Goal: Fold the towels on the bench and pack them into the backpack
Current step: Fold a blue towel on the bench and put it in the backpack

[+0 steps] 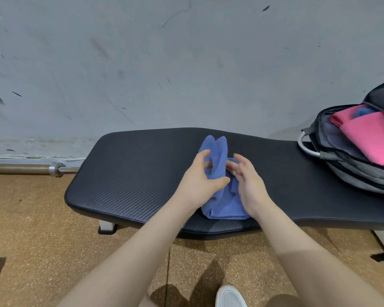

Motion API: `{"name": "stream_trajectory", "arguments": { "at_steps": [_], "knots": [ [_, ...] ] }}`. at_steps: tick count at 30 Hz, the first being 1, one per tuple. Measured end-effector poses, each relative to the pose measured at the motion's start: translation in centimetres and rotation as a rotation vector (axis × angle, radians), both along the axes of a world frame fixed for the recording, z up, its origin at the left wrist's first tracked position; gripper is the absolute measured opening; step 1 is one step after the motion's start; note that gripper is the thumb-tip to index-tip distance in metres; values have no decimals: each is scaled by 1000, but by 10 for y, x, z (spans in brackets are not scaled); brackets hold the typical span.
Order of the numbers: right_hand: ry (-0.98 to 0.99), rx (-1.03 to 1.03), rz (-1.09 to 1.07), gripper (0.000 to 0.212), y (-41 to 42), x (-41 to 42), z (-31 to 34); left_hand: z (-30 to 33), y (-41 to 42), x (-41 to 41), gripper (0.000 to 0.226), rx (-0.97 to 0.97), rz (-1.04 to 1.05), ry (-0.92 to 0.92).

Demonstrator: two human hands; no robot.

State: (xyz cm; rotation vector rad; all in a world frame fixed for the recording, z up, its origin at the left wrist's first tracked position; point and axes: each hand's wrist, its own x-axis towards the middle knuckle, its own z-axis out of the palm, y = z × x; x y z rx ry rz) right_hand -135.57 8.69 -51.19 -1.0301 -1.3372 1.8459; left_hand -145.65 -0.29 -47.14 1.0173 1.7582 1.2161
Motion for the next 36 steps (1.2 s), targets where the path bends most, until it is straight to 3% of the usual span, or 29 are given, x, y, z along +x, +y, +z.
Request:
{"name": "stream_trajectory", "arguments": {
  "at_steps": [2, 4, 6, 8, 10, 13, 17, 21, 24, 26, 28, 32, 36],
  "knots": [
    [155, -158, -28, 34, 11, 14, 6, -4, 9, 10, 60, -53, -62, 40],
    [159, -203, 2, 33, 15, 18, 13, -10, 16, 14, 35, -95, -94, 148],
    [-65, -22, -14, 25, 19, 18, 17, -16, 22, 11, 27, -113, -146, 355],
    [-410, 353, -11, 44, 24, 20, 17, -20, 25, 7, 23, -97, -230, 554],
    [-622, 623, 74, 54, 26, 22, 14, -23, 27, 4, 27, -62, -290, 751],
    [-795, 641, 210, 61, 27, 21, -1, -37, 29, 0, 59, -100, -320, 1022],
    [-1087, 519, 102, 83, 29, 16, -12, -48, 37, -8, 106, -236, -465, 893],
    [-1137, 396, -5, 99, 31, 15, -10, -53, 43, -5, 126, -302, -508, 1037],
    [-1187, 759, 0, 77, 17, 20, -5, -53, 42, -3, 128, -298, -511, 1049],
    [-987, 967, 133, 46, 2, 28, 2, -48, 41, -6, 126, -303, -543, 960],
    [-866, 994, 323, 37, -16, 42, 8, -40, 37, -14, 112, -277, -572, 749],
    [-903, 933, 583, 58, -37, 72, 11, -37, 5, -25, 63, 8, -468, 314],
    [-1055, 1014, 657, 82, -41, 75, 4, -37, -29, -18, 53, 5, -465, 178]
  ]
}}
